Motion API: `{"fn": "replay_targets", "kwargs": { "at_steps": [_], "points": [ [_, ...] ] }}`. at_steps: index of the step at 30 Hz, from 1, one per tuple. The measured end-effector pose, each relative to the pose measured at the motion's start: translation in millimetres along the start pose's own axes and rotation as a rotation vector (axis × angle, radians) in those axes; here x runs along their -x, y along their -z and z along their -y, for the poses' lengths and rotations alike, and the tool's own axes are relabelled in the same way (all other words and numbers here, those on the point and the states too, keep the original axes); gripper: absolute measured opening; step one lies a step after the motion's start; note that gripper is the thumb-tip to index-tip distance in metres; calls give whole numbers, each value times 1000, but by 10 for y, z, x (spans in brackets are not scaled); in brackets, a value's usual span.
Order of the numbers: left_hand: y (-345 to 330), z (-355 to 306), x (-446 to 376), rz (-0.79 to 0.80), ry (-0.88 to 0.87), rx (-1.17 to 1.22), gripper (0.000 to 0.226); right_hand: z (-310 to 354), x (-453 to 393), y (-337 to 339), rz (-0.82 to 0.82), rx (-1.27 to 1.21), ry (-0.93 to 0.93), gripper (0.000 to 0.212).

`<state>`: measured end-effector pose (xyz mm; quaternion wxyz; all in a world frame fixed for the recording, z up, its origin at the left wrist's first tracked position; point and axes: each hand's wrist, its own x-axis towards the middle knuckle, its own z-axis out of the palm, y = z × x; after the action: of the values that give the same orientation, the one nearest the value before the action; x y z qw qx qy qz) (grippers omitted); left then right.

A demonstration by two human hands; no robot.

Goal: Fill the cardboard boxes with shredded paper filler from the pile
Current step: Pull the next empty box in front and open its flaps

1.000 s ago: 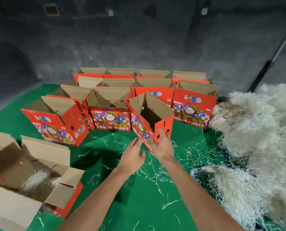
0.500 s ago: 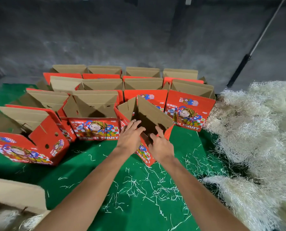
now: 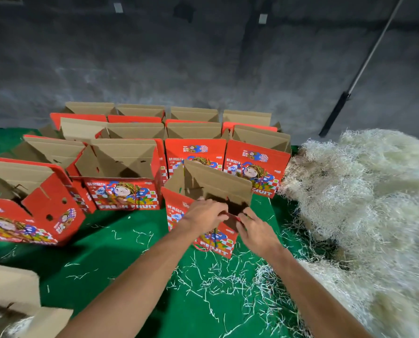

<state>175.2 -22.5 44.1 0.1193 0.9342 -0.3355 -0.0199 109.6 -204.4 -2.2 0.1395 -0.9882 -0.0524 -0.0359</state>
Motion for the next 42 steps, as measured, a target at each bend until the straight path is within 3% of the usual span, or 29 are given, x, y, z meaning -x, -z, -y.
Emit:
{"fn": "replay_targets", "kwargs": {
  "at_steps": [6,10,12,14,17,24,26,30,33,37,39,42],
  "points": [
    [-32,-317,124,100,-22,15,14,-115,308,149,-78,-37,-25,45],
    [-70,-493,272,167,-58,92,17,-203,366,219,-169,-149,-208,11],
    [-95,-558,354,183,-78,124,17,-220,385,212,-190,-209,-281,17],
    [-118,-616,443,203,-73,154,18,-197,393,188,-175,-289,-364,35],
    [-155,-664,572,233,-78,170,18,-108,390,151,-76,-368,-450,41],
    [-136,-697,743,310,-83,172,17,15,486,146,-9,-318,-521,10],
    [-148,-731,780,365,-76,253,21,-4,517,145,21,-296,-545,10],
    [-220,-793,778,505,70,446,50,-33,561,147,66,-327,-543,10],
    [-349,-719,803,596,165,340,74,-18,593,147,90,-303,-599,12],
    [-591,-622,950,763,294,309,64,-92,602,147,64,-205,-626,23],
    [-734,-585,1032,724,314,310,73,-130,604,132,55,-128,-612,26],
    [-954,-551,1117,525,263,155,65,-175,631,85,83,32,-587,34]
  ]
}}
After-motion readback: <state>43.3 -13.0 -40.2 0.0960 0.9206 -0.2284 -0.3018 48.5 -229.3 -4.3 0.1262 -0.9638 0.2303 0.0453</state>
